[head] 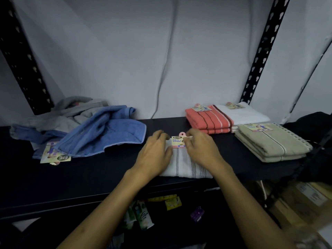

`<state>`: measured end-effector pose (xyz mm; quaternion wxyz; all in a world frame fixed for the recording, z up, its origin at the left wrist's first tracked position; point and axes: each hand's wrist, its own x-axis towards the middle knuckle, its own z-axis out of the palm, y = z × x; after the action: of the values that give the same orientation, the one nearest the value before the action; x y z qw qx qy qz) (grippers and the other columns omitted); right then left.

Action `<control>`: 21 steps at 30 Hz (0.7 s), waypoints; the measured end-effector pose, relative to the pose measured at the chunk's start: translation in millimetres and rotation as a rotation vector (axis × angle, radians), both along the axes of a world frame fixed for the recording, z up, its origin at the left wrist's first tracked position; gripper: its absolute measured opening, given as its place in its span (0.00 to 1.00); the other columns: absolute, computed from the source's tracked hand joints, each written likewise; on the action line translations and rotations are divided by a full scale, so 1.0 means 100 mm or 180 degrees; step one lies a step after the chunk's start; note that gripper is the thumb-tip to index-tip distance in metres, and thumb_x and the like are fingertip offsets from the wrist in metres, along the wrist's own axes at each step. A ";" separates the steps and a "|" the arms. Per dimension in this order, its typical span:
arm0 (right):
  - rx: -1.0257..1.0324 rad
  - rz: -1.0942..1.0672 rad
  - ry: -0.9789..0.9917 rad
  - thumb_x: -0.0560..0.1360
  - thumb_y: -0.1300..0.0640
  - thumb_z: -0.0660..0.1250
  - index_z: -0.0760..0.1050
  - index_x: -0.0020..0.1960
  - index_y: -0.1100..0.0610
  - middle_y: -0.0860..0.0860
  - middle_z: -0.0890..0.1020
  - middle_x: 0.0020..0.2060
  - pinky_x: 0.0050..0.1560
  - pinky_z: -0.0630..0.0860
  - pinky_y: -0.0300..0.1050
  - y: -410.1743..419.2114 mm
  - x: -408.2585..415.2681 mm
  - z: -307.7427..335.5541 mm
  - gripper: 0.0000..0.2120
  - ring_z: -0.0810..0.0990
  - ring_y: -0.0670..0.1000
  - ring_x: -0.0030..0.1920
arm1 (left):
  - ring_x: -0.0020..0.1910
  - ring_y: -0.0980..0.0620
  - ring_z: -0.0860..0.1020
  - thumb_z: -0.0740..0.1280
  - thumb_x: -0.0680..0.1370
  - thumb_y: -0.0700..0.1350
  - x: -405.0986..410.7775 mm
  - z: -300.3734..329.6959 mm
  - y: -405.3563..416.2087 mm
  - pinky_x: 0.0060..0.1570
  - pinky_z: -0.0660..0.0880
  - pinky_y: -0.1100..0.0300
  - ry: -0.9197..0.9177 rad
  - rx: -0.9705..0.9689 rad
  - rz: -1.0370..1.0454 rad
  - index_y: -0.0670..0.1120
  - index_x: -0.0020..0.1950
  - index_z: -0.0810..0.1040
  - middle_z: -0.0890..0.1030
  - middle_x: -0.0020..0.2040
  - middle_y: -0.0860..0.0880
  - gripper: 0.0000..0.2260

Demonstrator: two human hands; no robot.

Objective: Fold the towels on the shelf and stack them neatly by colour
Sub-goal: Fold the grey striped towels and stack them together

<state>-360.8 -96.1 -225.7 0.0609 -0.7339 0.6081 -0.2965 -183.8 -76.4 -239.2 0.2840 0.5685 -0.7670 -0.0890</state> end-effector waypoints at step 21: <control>0.0914 -0.0135 0.0998 0.80 0.31 0.42 0.50 0.82 0.50 0.50 0.47 0.82 0.77 0.38 0.64 0.13 0.34 -0.29 0.36 0.43 0.58 0.81 | 0.82 0.47 0.49 0.45 0.86 0.56 0.25 -0.24 -0.54 0.80 0.47 0.49 -0.0811 0.0433 -0.0068 0.47 0.82 0.58 0.55 0.83 0.44 0.26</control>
<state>-326.8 -83.4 -255.2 0.0631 -0.7419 0.6614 -0.0902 -158.5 -130.7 -263.6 0.1442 0.5849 -0.7950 -0.0709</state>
